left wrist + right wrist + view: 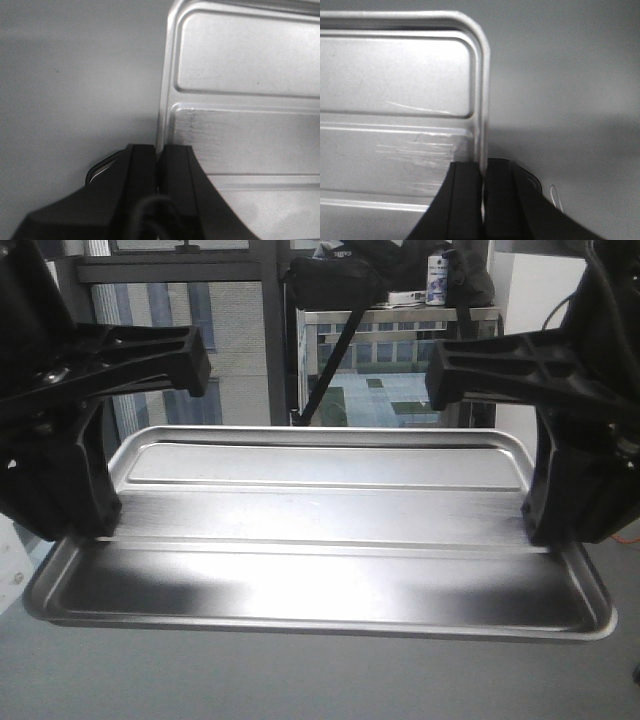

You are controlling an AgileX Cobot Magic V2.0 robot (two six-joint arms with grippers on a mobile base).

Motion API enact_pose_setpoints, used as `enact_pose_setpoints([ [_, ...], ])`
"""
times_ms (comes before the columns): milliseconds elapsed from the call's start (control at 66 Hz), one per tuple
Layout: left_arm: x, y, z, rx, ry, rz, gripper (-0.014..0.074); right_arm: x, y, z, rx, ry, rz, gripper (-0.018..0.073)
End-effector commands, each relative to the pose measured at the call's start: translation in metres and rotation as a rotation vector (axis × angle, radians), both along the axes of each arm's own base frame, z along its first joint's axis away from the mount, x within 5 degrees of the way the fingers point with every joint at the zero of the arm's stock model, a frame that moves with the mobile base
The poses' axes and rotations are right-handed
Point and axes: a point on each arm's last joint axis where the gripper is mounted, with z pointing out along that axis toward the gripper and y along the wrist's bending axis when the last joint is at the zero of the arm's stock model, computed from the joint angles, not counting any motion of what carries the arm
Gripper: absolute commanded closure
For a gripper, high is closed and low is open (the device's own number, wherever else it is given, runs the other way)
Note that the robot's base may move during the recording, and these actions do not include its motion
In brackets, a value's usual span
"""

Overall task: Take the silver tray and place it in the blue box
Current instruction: 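Hold the tray level in both grippers while driving to the blue bins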

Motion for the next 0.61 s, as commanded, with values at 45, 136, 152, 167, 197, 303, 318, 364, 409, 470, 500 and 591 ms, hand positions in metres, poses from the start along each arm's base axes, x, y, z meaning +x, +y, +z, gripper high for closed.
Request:
enact_pose_setpoints([
  [45, 0.0001, 0.0019, 0.015, -0.021, -0.055, -0.004, 0.07, 0.0013, -0.0036, 0.0118, -0.013, -0.052, 0.014, 0.05],
  [136, 0.0001, 0.0019, 0.015, -0.021, -0.055, -0.004, 0.07, 0.0013, -0.0036, 0.0118, -0.013, -0.052, 0.014, 0.05],
  [152, 0.0001, 0.0019, 0.015, -0.021, -0.055, -0.004, 0.07, 0.0013, -0.0036, 0.0118, -0.013, -0.052, 0.014, 0.05],
  [167, 0.0001, 0.0019, 0.015, -0.021, -0.055, -0.004, 0.07, 0.0013, -0.0036, 0.0118, -0.013, -0.052, 0.014, 0.05],
  [197, 0.0001, 0.0019, 0.015, -0.021, -0.055, -0.004, 0.07, 0.0013, -0.0036, 0.0118, -0.013, -0.052, 0.014, 0.05],
  [303, 0.0001, 0.0019, 0.015, -0.021, -0.055, -0.004, 0.07, 0.0013, -0.0036, 0.0118, -0.013, -0.052, 0.014, 0.05],
  [318, 0.0001, 0.0019, 0.015, -0.021, -0.055, -0.004, 0.07, 0.0013, -0.0036, 0.0118, -0.013, -0.052, 0.014, 0.05],
  [364, 0.0001, 0.0019, 0.015, -0.021, -0.055, -0.004, 0.07, 0.0013, -0.0036, 0.0118, -0.013, -0.052, 0.014, 0.05],
  [409, 0.0001, 0.0019, 0.015, -0.021, -0.055, -0.004, 0.07, 0.0013, -0.0036, 0.0118, -0.013, -0.052, 0.014, 0.05],
  [470, 0.0001, 0.0019, 0.015, -0.021, -0.055, -0.004, 0.07, 0.0013, -0.0036, 0.0118, -0.013, -0.052, 0.014, 0.05],
  [500, 0.0001, 0.0019, 0.015, -0.021, -0.055, -0.004, 0.07, 0.0013, -0.0036, 0.0118, -0.013, -0.052, 0.014, 0.05],
  [591, 0.0001, 0.0019, 0.015, -0.021, -0.055, -0.004, 0.07, 0.0013, -0.0036, 0.0118, -0.013, -0.052, 0.014, 0.05],
])
